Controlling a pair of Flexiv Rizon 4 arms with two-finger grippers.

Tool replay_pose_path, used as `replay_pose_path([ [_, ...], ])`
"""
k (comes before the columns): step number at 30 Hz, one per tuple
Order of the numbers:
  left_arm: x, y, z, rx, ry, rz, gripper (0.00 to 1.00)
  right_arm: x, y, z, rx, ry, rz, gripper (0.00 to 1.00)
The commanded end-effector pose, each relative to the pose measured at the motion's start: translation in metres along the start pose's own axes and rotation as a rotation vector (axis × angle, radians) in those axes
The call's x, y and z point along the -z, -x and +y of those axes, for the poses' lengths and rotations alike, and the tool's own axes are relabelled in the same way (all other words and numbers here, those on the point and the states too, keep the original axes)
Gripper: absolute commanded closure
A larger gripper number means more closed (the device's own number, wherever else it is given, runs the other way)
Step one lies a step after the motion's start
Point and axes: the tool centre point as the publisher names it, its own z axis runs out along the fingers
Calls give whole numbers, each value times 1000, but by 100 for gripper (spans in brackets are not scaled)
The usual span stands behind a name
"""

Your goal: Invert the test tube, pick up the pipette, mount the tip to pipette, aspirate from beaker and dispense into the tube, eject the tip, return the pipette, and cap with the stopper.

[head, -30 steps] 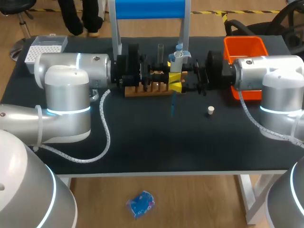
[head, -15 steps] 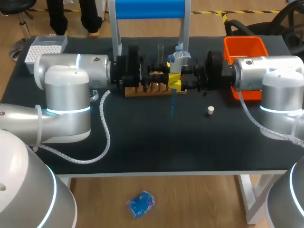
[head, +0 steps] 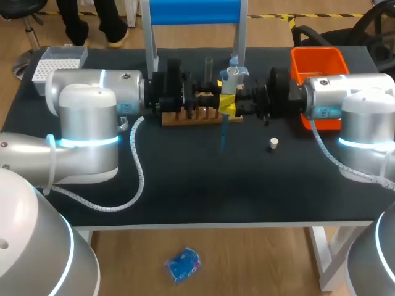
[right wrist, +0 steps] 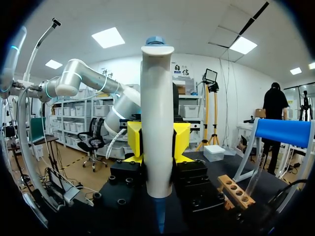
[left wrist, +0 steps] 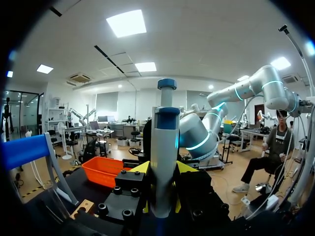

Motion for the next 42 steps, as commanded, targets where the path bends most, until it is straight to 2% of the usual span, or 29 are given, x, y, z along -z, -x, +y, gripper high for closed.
replay_pose_path([
  [1, -1, -5, 0, 2, 1, 3, 100, 1, 5, -1, -2, -1, 3, 98],
  [12, -1, -4, -1, -15, -8, -17, 100, 2, 6, -1, 0, 0, -2, 100],
  [13, -1, -4, -2, -14, -16, -19, 4, 2, 6, -1, 0, 1, -2, 100],
  [14, 0, -4, -2, -18, -16, -17, 0, 2, 6, -1, 0, 1, -1, 100],
  [21, 8, -3, -13, -53, -12, -46, 0, 5, 8, -1, -1, 8, 0, 100],
  [28, 30, 4, -20, -58, -6, -173, 0, 21, 9, 4, 11, 2, -10, 100],
  [42, 30, 4, -20, -58, -6, -173, 0, 93, 24, 28, 55, -9, -50, 100],
])
